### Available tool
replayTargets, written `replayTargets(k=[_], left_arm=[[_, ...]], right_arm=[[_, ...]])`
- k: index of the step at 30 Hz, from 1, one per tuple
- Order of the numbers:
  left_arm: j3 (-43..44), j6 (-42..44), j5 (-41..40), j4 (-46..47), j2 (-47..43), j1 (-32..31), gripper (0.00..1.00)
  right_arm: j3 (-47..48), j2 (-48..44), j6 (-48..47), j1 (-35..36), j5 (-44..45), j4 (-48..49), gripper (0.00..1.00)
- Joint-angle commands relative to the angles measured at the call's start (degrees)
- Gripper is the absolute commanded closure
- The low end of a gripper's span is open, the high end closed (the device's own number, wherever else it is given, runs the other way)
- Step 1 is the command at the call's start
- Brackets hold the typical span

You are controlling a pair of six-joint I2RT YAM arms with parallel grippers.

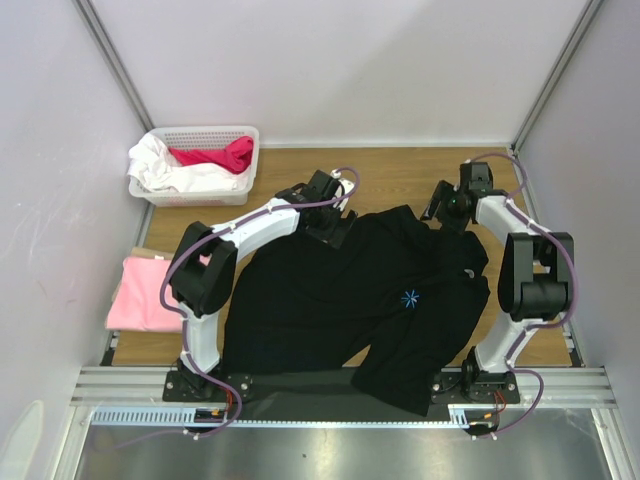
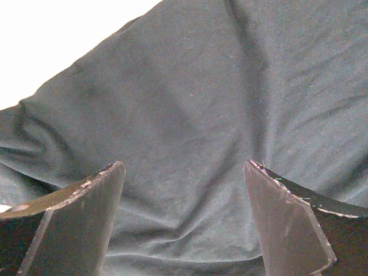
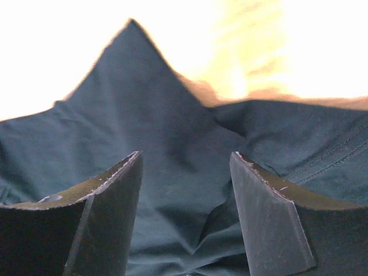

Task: Fold and stack the t-shirts
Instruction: Flatten the tshirt out

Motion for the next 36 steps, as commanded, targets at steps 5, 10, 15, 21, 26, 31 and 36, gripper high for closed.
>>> replayTargets(k=[5,10,15,21,26,31,36], left_arm=[[1.89,0.94,-0.40,-0.52,-0.85,0.30,0.10],[3.21,1.38,-0.40,-1.23,-0.06,0.30,0.10],[4.53,1.38,-0.40,-1.76,0.38,0.39,0.10],[7.43,-0.11,-0.23,-1.49,1.08,0.30,0.10],[9.71,-2.31,1.27,-0.35,1.61,0.39,0.10],[10.07,-4.95,1.62,0.35,1.96,0.48,0.10],[9.98,-6.44,0.30,0.18,1.79,0.48,0.09]], right_arm=[[0.01,2.83,3.21,-0.12,1.83,-2.14,0.34],[-0.35,4.23,4.44,-0.20,-0.64,-0.29,0.53],[-0.52,1.34,3.13,-0.12,-1.17,0.41,1.00],[-7.01,-10.41,-2.67,0.67,-11.34,5.86,1.00],[-14.13,-21.07,-10.91,4.27,-22.50,7.63,1.00],[-13.53,-19.51,-15.50,11.81,-26.49,-2.90,0.99],[-15.72,-19.58,-15.69,16.23,-20.42,-6.00,0.81]])
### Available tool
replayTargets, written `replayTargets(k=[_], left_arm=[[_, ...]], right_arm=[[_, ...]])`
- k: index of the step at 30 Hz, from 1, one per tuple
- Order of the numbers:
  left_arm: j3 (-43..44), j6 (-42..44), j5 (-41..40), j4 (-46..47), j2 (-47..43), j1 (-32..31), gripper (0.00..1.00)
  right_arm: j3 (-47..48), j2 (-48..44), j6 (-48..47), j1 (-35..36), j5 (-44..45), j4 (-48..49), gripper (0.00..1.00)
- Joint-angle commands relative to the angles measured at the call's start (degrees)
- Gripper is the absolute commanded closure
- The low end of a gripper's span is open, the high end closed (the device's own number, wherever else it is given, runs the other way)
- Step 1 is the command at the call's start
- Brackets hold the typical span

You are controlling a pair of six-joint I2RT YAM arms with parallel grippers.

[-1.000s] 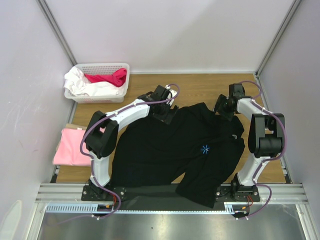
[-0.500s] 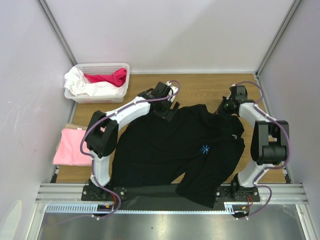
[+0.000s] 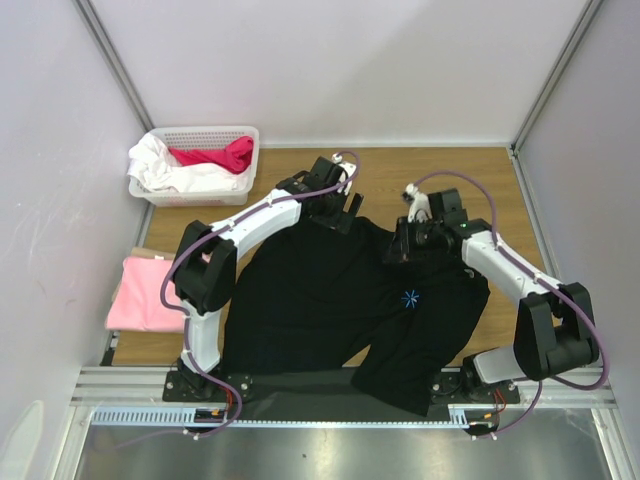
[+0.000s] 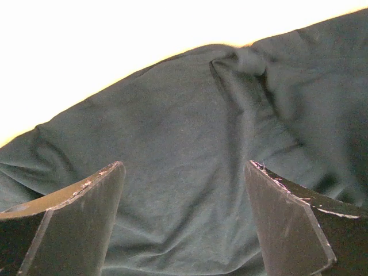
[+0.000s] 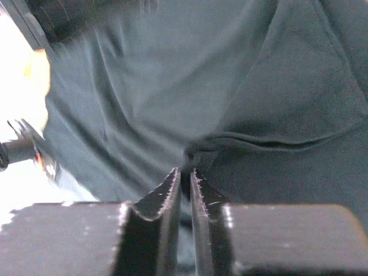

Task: Fold and stack the t-shirts
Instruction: Flatten the tshirt out

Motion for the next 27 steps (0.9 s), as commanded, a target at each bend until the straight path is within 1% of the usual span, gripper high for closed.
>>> replayTargets(k=[1,2,4,5,7,8,10,15,16,18,19,22,23,26,27], left_arm=[[2.37,-2.42,-0.23,1.07,0.22,0.37,0.09],[2.29,-2.60,-0.31,1.07,0.22,0.28,0.10],[2.02,-2.95,-0.31,1.07,0.04,0.37,0.10],[1.85,-3.30,-0.31,1.25,0.04,0.28,0.09],[1.85,-3.65,0.21,1.34,0.04,0.37,0.10],[1.85,-3.83,0.39,1.51,0.04,0.28,0.09],[1.58,-4.27,0.74,1.51,-0.14,0.28,0.10],[-0.17,-4.97,-0.31,2.04,-0.93,0.28,0.10],[-0.61,-5.15,-1.01,1.95,-1.01,0.37,0.09],[-0.88,-5.32,-1.02,1.43,-1.19,0.37,0.10],[-1.31,-5.41,-1.02,1.25,-1.36,0.37,0.10],[-2.37,-5.68,-1.02,1.25,-2.07,0.37,0.10],[-2.55,-5.68,-2.49,1.08,-2.33,0.28,0.10],[-4.21,-5.50,-2.86,0.99,-3.82,0.37,0.10],[-5.26,-5.33,-2.95,1.07,-4.26,0.37,0.09]], right_arm=[[-1.45,-0.07,-2.13,0.95,2.38,-5.75,0.71],[-1.28,-0.15,-2.05,0.95,3.52,-6.64,0.45],[-1.46,-1.29,-1.00,0.69,7.37,-7.96,0.33],[-1.54,-1.99,-0.03,0.51,9.40,-7.88,0.29],[-2.15,-3.40,3.03,-1.94,12.39,-6.57,0.22],[-2.25,-4.36,4.36,-3.08,13.01,-6.04,0.20],[-2.25,-4.90,6.56,-6.95,11.63,-4.98,0.19],[-2.33,-2.89,7.01,-6.96,10.30,-3.66,0.23],[-2.42,-2.27,7.18,-6.18,9.43,-3.57,0.26],[-3.21,-0.86,6.92,-5.12,7.15,-2.61,0.29],[-3.91,-0.94,6.40,-3.37,6.44,-1.82,0.30],[-7.60,-1.82,6.04,0.06,5.64,2.05,0.30],[-8.48,-2.17,6.30,0.94,5.64,2.75,0.30],[-11.73,-3.49,8.41,3.06,5.90,6.26,0.29],[-12.70,-3.84,9.89,3.50,7.21,7.67,0.28]])
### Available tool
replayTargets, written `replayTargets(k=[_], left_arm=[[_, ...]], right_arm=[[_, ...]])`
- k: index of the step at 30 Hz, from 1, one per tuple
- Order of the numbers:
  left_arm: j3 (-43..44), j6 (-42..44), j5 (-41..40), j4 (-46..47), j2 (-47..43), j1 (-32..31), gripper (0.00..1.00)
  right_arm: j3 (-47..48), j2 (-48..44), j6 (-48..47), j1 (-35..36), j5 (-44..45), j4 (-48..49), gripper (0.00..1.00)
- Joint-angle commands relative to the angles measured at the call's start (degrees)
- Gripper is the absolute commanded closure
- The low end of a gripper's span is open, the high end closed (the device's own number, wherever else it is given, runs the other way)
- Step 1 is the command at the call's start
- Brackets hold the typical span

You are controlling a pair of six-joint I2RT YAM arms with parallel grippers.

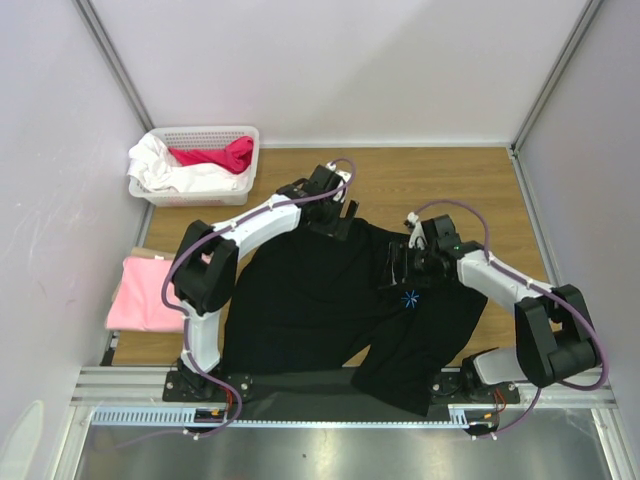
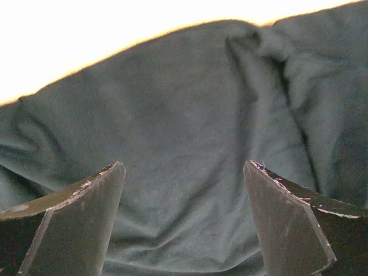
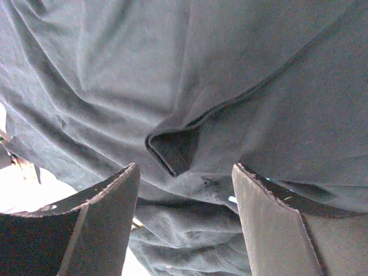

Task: Fold and stack the t-shirts
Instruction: Flatten the tshirt out

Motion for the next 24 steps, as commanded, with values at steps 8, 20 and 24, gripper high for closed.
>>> replayTargets(k=[8,20,24], left_arm=[[-6.89,2.14,-2.21,1.21,-9.36,0.61,0.10],[-13.22,3.90,-2.30,2.79,-14.90,1.66,0.09],[-13.75,4.52,-2.30,2.79,-15.96,1.93,0.09]], right_arm=[[-5.00,-5.98,4.02,5.22,7.89,11.86,0.28],[-9.91,-9.14,-2.22,11.73,20.79,18.71,0.38],[-13.26,-12.22,-1.79,12.78,24.50,20.91,0.38]])
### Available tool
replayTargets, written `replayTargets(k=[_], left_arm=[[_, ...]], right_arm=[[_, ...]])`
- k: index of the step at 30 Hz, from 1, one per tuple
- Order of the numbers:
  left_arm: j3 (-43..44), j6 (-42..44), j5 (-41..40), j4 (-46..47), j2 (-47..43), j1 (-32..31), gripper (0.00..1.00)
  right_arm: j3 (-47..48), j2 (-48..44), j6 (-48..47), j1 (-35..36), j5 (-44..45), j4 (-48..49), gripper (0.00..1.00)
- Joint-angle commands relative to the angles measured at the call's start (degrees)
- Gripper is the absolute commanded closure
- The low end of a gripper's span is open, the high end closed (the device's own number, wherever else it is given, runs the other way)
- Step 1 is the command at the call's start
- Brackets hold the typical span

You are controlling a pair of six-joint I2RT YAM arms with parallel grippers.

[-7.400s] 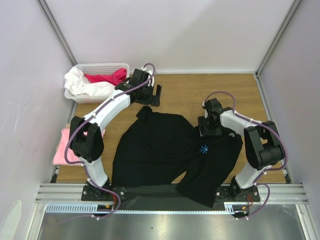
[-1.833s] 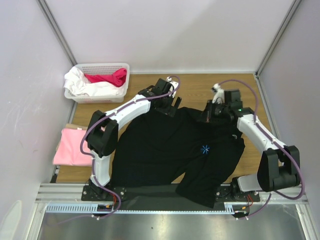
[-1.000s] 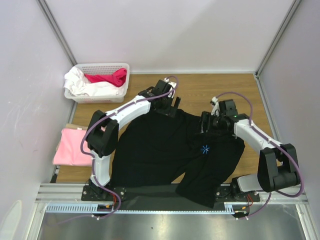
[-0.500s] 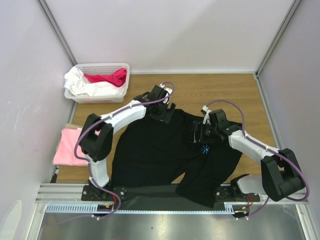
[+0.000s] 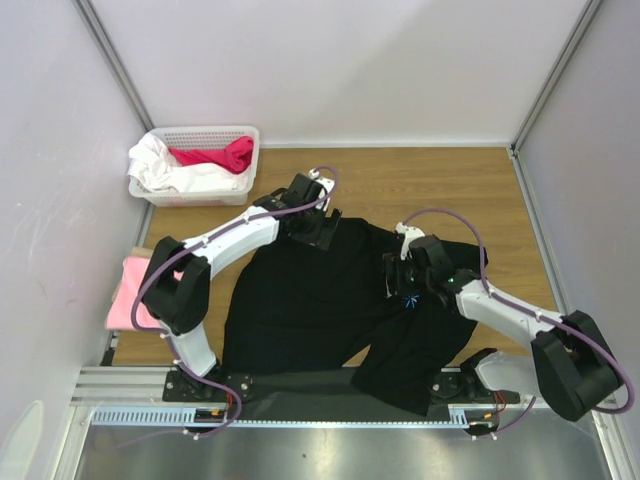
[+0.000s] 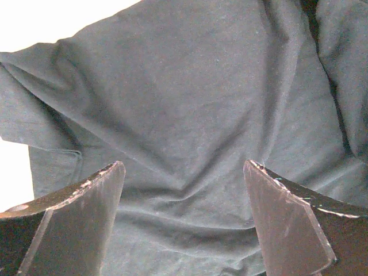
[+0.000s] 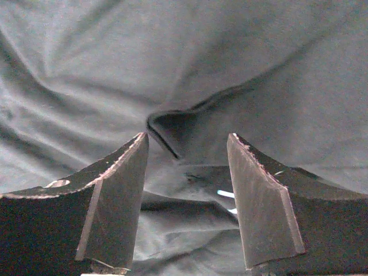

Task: Fold and stack the t-shirts
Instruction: Flatten the tshirt out

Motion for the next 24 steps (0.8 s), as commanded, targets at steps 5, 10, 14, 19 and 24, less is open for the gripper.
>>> replayTargets(k=[5,10,14,19,24], left_arm=[[-1.43,2.69,-0.61,1.28,-5.60,1.03,0.09],[-2.22,3.04,-0.61,1.10,-6.83,1.74,0.09],[-2.66,2.95,-1.05,1.11,-7.45,1.91,0.09],[-4.15,2.77,-1.93,1.28,-8.59,2.09,0.09],[-5.47,2.69,-2.81,1.81,-10.00,2.79,0.09]], right_arm=[[-6.14,-7.52,-0.78,1.75,7.55,7.74,0.39],[-6.41,-7.18,-0.69,3.24,9.31,9.33,0.40],[-5.62,-4.89,-1.30,5.79,10.62,11.01,0.41],[-3.42,-0.07,-2.36,9.22,12.99,9.96,0.44],[-2.28,1.96,-1.49,10.10,16.86,8.37,0.46]])
